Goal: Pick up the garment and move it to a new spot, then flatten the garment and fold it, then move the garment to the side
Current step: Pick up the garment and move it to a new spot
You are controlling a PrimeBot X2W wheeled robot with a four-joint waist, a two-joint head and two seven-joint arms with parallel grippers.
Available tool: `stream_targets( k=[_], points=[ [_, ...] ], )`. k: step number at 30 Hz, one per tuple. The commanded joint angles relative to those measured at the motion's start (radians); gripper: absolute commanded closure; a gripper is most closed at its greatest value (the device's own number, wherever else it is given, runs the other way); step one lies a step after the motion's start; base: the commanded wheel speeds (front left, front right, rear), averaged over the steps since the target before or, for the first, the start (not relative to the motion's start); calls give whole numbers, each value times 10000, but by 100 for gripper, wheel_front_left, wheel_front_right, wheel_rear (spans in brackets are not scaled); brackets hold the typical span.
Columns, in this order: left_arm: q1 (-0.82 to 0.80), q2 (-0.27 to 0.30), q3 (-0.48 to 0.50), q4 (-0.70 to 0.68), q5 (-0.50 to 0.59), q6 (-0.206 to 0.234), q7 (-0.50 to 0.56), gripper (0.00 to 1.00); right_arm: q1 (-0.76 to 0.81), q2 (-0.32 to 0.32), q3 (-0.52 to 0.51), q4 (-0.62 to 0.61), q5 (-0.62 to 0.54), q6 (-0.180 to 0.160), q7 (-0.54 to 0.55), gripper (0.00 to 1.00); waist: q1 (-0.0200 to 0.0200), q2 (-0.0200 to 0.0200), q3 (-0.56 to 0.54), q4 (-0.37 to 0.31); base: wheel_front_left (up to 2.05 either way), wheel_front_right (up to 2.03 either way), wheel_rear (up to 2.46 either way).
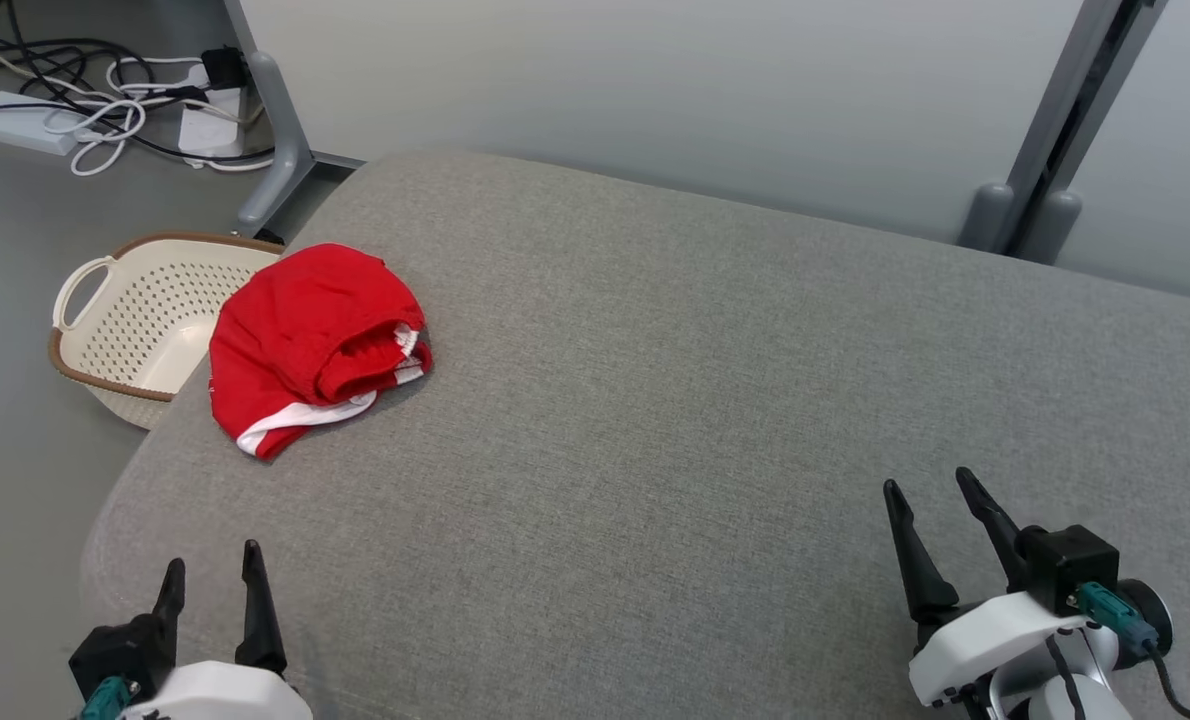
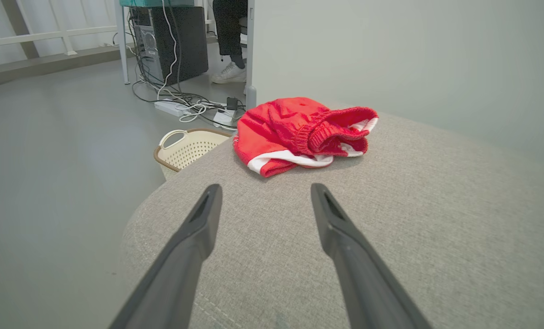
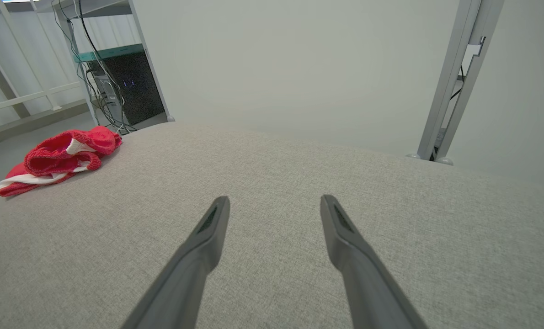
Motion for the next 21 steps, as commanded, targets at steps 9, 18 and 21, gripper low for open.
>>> stream_targets(
  k=[9, 18, 21],
  points=[
    [-2067, 244, 816, 1321, 370, -751, -18, 0, -642, -61, -125, -220, -622, -3, 4, 0, 0, 0, 1287, -820, 0, 0, 0],
    [-4019, 834, 1190, 2994, 563, -1020, -20, 0, -1170, -59, -60, -536, -986, -3, 4, 0, 0, 0, 2330, -1467, 0, 0, 0],
    [-4618, 1143, 1359, 3648, 548, -1008, -20, 0, -1370, -59, -33, -663, -1069, -3, 4, 0, 0, 0, 2655, -1712, 0, 0, 0]
  ],
)
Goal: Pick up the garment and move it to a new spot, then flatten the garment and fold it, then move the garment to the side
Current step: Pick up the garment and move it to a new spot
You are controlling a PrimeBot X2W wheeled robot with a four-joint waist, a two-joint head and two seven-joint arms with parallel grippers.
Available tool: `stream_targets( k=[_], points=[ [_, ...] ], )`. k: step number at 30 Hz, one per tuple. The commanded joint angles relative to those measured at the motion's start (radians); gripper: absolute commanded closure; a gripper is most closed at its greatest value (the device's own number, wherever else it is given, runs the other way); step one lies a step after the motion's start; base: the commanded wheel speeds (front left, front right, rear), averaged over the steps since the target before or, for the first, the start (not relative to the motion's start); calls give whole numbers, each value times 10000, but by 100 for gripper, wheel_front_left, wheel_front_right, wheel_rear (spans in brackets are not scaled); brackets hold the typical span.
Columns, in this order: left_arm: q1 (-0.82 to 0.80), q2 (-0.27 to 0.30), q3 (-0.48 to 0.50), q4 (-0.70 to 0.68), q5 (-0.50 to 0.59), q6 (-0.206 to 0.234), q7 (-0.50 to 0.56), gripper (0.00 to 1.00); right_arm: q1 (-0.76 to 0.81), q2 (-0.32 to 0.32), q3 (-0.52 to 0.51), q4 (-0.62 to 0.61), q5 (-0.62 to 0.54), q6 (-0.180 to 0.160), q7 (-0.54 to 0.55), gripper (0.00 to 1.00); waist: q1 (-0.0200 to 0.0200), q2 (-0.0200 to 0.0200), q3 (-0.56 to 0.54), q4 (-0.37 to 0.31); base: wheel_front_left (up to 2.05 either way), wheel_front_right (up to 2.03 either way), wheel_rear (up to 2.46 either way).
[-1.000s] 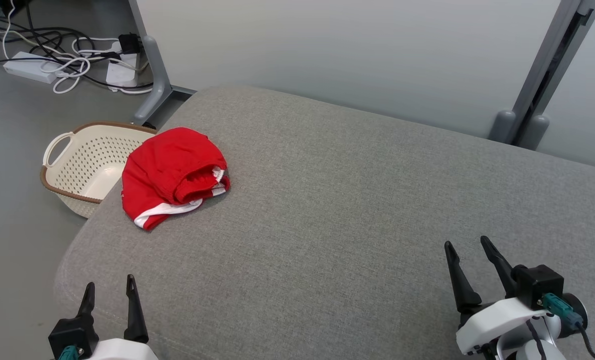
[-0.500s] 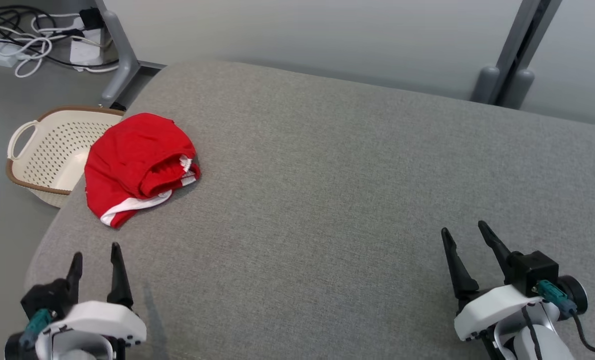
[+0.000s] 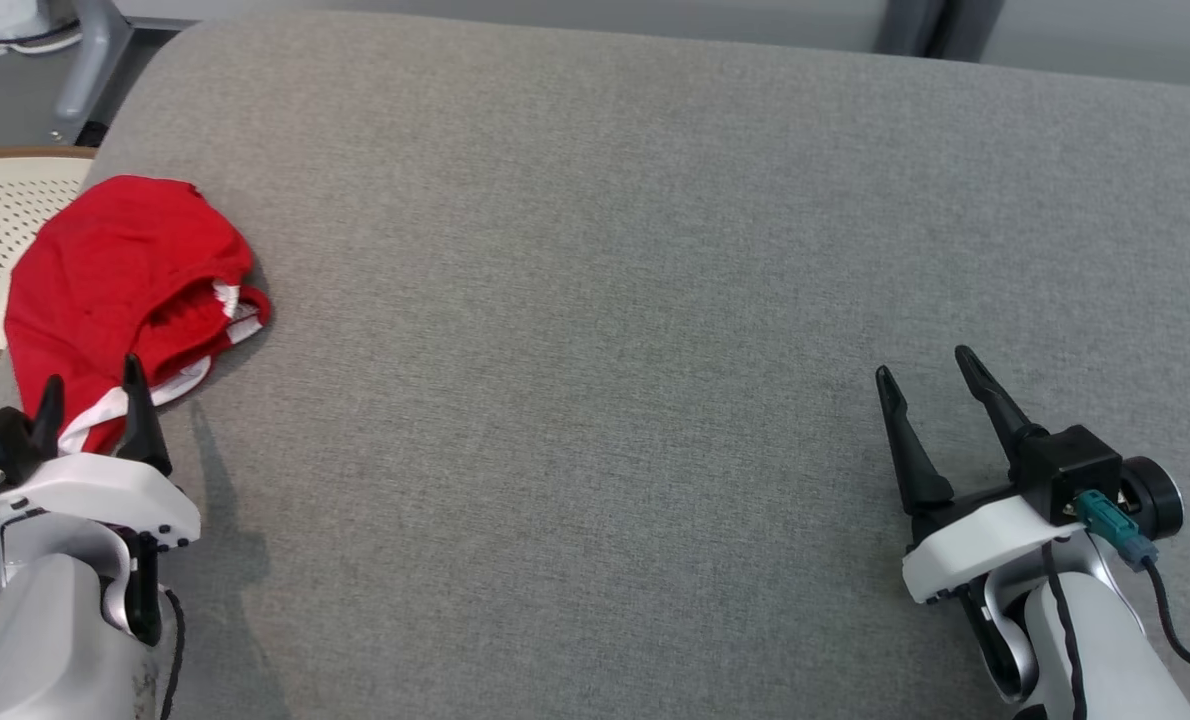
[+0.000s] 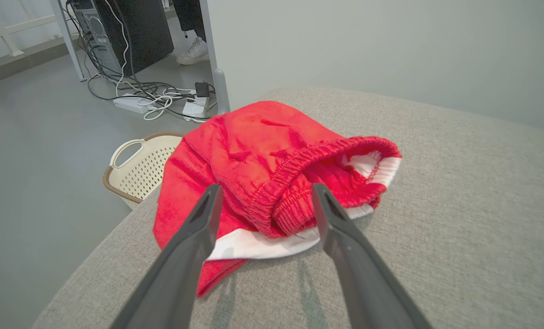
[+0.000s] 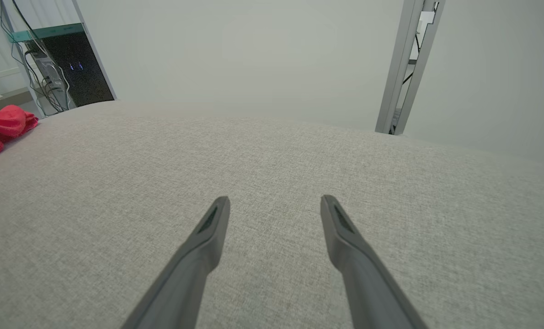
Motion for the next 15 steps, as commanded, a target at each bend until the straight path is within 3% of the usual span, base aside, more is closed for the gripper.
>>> stream_targets(
  k=[1, 6, 13, 15],
  points=[
    [-366, 227, 116, 326, 13, 2, -20, 0, -168, -58, -1, -99, -74, -3, 4, 0, 0, 0, 423, -390, 0, 0, 0],
    [-1103, 567, 280, 1206, 99, 246, -20, 0, -401, -59, -20, -308, -181, -3, 4, 0, 0, 0, 863, -736, 0, 0, 0],
    [-1713, 917, 542, 2083, 210, 988, -20, 0, -581, -55, -112, -485, -321, -3, 4, 0, 0, 0, 1222, -1085, 0, 0, 0],
    [-1865, 1015, 589, 2181, 219, 1099, -20, 73, -615, -56, -150, -495, -345, -3, 4, 0, 0, 0, 1262, -1135, 0, 0, 0]
  ],
)
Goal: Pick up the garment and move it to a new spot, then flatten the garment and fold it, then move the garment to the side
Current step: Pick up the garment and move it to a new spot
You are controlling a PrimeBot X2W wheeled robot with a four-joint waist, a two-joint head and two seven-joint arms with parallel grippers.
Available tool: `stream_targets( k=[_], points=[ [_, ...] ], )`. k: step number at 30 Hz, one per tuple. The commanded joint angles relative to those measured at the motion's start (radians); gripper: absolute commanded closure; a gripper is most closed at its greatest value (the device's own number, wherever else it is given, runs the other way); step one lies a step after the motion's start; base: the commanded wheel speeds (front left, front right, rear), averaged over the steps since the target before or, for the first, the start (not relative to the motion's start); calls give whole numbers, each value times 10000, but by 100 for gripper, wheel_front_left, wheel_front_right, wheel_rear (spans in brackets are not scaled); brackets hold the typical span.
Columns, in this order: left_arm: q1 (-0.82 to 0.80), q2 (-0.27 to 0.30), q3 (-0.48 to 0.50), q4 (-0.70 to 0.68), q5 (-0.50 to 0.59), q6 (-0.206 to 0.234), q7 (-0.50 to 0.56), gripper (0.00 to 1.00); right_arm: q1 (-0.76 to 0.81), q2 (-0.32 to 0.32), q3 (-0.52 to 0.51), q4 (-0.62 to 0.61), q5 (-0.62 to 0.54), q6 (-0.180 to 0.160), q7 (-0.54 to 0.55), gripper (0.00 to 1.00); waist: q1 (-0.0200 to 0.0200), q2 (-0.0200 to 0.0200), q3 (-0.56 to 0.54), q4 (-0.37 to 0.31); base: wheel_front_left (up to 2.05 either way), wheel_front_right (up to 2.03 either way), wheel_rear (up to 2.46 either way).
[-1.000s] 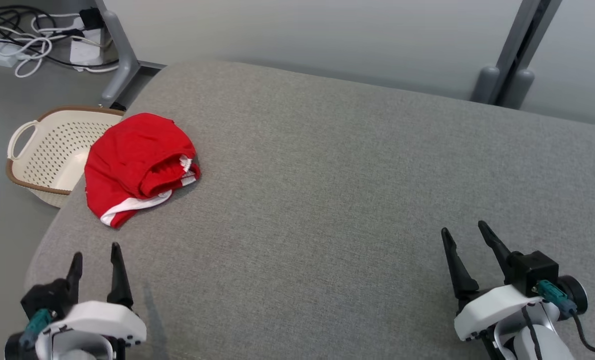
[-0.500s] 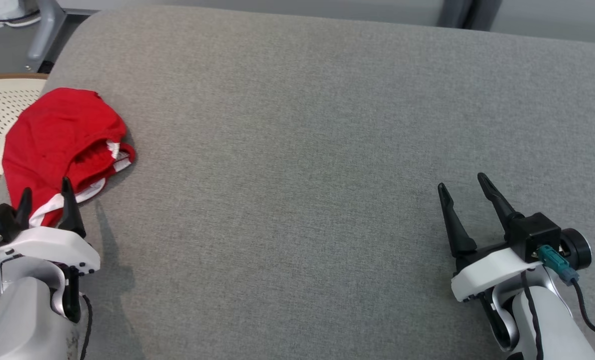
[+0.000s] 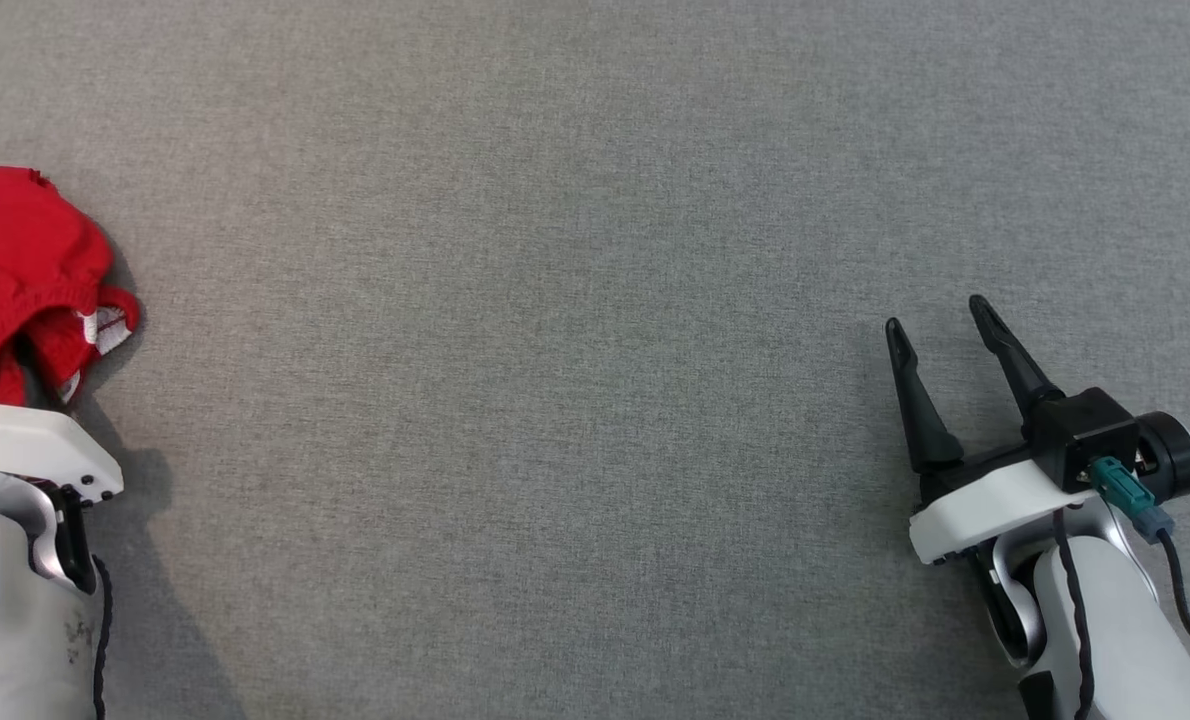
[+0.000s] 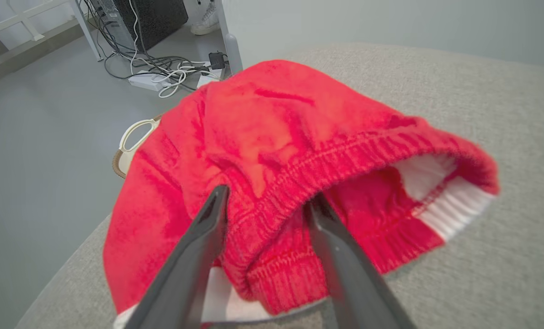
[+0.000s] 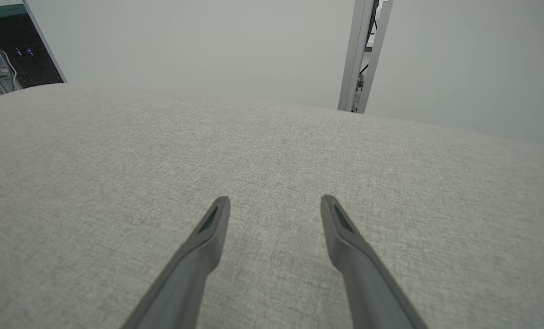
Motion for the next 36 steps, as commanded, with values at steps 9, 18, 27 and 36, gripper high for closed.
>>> stream_targets(
  k=[9, 18, 27, 36],
  points=[
    [-245, 27, -197, -2027, 506, -407, -20, 100, -38, -55, -195, 50, 249, -3, 5, 0, 0, 0, -258, -168, 0, 0, 0],
    [-463, -724, -1563, -4040, 1316, -1141, -19, 100, 203, -54, -84, 136, 865, -3, 5, 0, 0, 0, -900, -643, 0, 0, 0],
    [-260, -1560, -3067, -4609, 1275, -1471, -19, 100, 423, -54, -55, 277, 1271, -3, 5, 0, 0, 0, -1300, -1502, 0, 0, 0],
    [269, -1864, -5224, -4716, -27, -1558, -19, 100, 584, -49, -8, 335, 1638, -3, 5, 0, 0, 0, -1400, -2616, 0, 0, 0]
  ],
)
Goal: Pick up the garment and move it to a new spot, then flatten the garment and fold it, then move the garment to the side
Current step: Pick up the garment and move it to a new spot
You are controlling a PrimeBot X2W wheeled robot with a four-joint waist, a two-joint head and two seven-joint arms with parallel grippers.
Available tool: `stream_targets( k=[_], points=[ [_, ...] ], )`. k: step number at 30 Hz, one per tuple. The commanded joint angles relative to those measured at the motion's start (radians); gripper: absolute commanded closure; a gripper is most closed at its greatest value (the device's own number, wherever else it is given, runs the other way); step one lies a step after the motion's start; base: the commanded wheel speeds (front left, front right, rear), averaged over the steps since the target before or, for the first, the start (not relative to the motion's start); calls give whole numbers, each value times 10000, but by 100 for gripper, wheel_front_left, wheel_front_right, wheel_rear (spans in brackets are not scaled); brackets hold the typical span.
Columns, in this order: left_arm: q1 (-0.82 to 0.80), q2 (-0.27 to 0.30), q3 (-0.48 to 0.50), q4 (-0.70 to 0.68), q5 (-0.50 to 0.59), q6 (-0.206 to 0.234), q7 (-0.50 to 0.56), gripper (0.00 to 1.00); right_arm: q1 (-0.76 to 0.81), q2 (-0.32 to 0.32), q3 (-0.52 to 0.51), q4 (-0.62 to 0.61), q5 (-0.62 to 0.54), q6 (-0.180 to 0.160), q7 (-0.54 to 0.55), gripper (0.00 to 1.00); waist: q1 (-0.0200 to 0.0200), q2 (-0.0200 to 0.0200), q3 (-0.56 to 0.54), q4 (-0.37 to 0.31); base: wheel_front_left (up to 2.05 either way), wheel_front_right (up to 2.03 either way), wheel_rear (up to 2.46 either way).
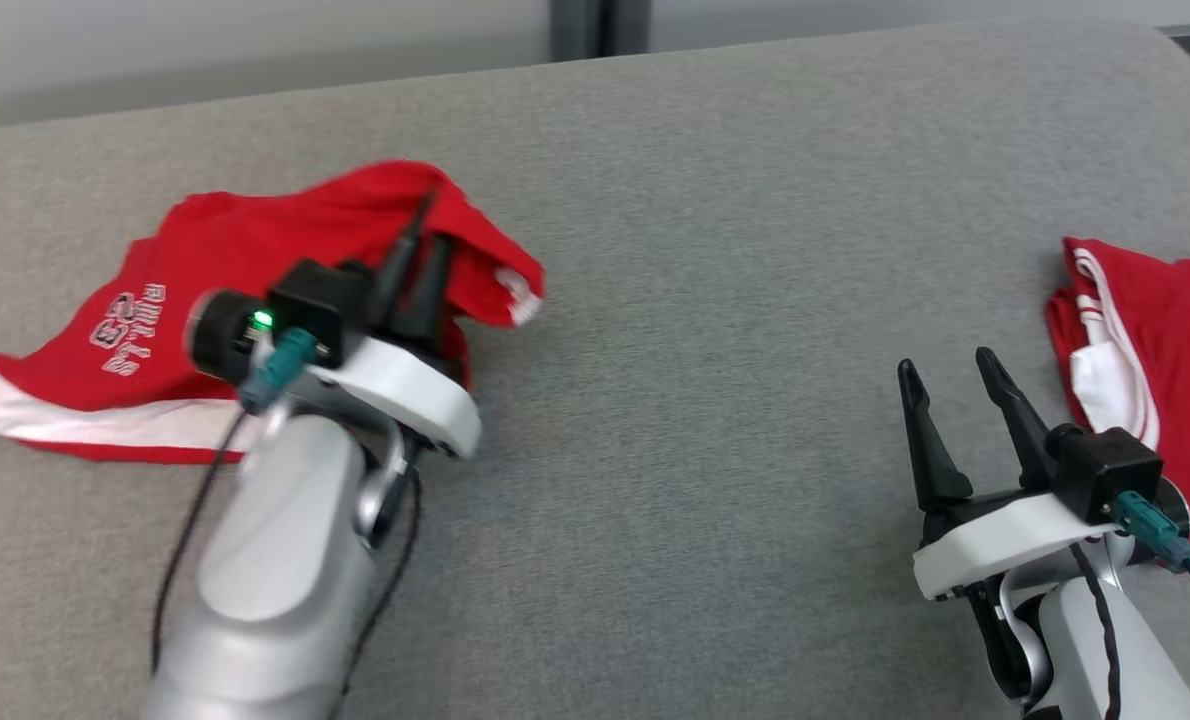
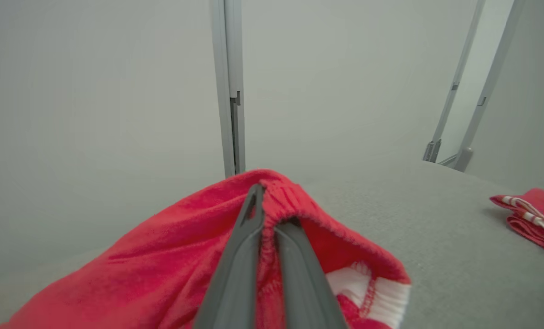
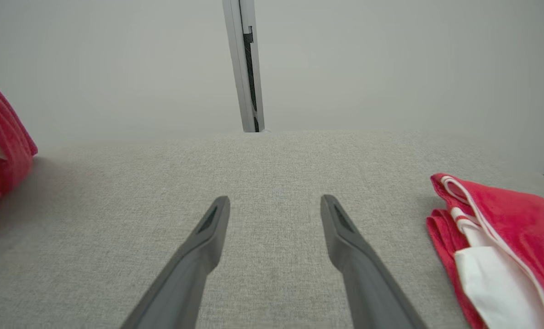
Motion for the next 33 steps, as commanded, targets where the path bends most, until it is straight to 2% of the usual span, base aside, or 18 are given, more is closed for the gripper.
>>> stream_targets(
  k=[1, 6, 11, 12, 13, 14, 19, 33],
  points=[
    [148, 24, -304, -115, -287, -15, -19, 100, 123, -47, 36, -9, 82, -3, 5, 0, 0, -1, -57, -312, 0, 0, 0],
    [622, 37, -2031, -439, -1417, 536, -19, 100, 203, -47, 91, 26, 206, -3, 5, 0, 0, -1, -138, -655, 0, 0, 0],
    [935, 35, -3315, -660, -2010, 954, -19, 100, 285, -49, 77, 6, 263, -3, 5, 0, 0, -1, -203, -722, 0, 0, 0],
    [956, 39, -3385, -647, -2029, 1037, -19, 71, 300, -49, 59, 17, 268, -3, 5, 0, 0, -1, -220, -694, 0, 0, 0],
    [982, 41, -3422, -616, -2052, 1098, -19, 25, 307, -49, 56, 24, 280, -3, 5, 0, 0, -1, -250, -658, 0, 0, 0],
    [1035, 36, -3424, -583, -2058, 1161, -19, 0, 334, -49, 54, 19, 285, -3, 5, 0, 0, -1, -291, -616, 0, 0, 0],
    [1422, 37, -3060, -349, -1897, 1319, -19, 0, 411, -50, 49, 87, 300, -3, 5, 0, 0, -1, -559, -344, 0, 0, 0],
    [3408, 193, -661, -420, -1247, 1328, -19, 0, 917, -50, 22, 335, 185, -3, 5, 0, 0, -1, -1733, 440, 0, 0, 0]
  ],
)
